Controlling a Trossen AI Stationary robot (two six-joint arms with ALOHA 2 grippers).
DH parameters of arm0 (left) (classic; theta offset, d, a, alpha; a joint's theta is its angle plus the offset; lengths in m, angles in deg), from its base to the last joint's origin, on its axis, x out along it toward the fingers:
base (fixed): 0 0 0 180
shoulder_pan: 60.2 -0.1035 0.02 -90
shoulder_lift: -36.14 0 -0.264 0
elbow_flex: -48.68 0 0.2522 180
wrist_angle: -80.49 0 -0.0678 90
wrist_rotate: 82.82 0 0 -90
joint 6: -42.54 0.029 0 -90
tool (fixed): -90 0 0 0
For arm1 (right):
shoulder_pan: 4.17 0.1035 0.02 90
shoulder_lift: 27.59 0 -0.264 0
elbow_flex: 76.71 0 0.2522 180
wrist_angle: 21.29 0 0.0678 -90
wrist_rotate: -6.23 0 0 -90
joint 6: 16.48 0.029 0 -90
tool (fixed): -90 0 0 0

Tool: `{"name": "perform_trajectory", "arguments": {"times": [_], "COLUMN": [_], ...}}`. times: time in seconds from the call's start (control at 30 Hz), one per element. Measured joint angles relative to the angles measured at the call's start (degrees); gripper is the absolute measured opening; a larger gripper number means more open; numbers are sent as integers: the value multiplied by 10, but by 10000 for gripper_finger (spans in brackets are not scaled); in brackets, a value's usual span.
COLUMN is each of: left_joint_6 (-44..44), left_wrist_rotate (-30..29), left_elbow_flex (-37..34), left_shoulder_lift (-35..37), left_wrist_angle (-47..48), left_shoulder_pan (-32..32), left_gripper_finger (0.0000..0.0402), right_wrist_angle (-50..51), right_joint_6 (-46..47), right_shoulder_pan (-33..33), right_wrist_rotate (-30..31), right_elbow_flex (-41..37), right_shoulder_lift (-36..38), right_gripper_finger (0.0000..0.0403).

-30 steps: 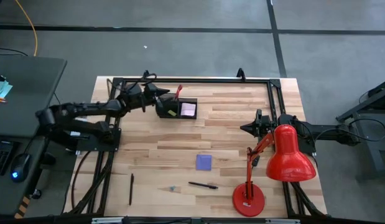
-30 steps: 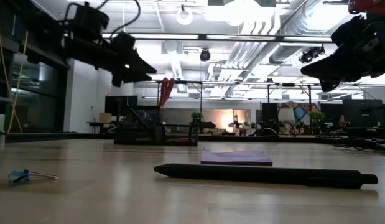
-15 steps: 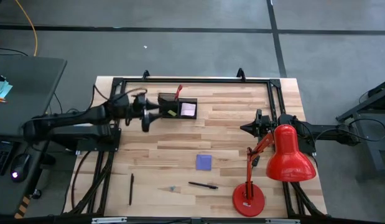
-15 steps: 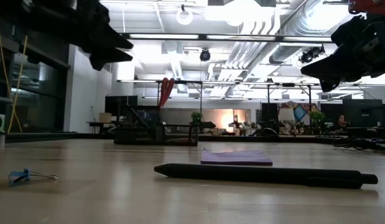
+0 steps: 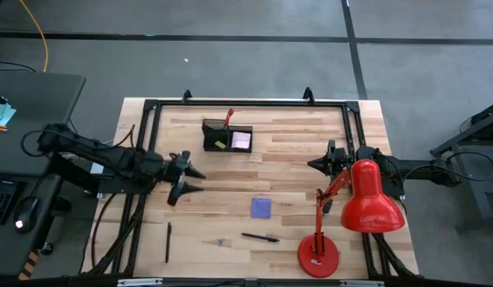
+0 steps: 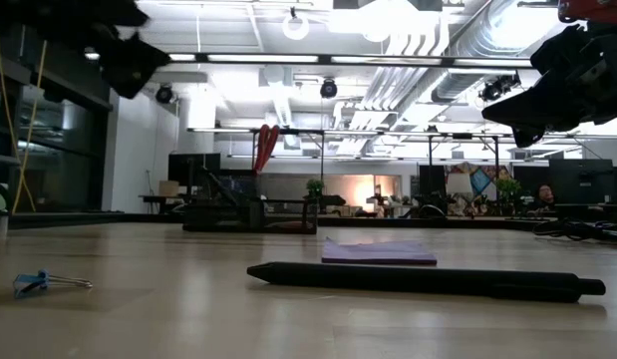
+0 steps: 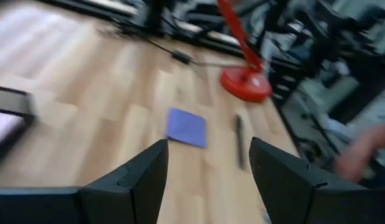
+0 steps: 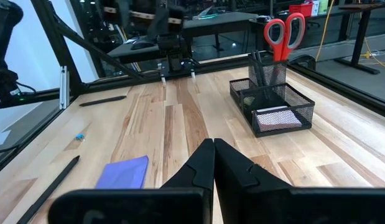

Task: Pick and place office supplies into organizer
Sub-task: Put the blue binder clip into the black desk organizer

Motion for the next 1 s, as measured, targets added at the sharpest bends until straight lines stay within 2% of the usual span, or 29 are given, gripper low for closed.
{"name": "perform_trajectory", "arguments": {"times": [0.3,0.47,0.77,1.0], "left_joint_6": [-80,-150,-249,-224], "left_wrist_rotate": [-85,-147,-158,-161], "left_elbow_flex": [0,0,0,0], "left_shoulder_lift": [-6,-42,-149,-235], "left_wrist_angle": [15,19,-9,-106], "left_shoulder_pan": [132,182,252,304], "left_gripper_finger": [211,211,211,211], "right_wrist_angle": [0,0,0,0], "right_joint_6": [0,0,0,0], "right_shoulder_pan": [0,0,0,0], "right_wrist_rotate": [0,0,0,0], "right_elbow_flex": [0,0,0,0], "right_shoulder_lift": [0,0,0,0], "right_gripper_finger": [3,2,2,2]}}
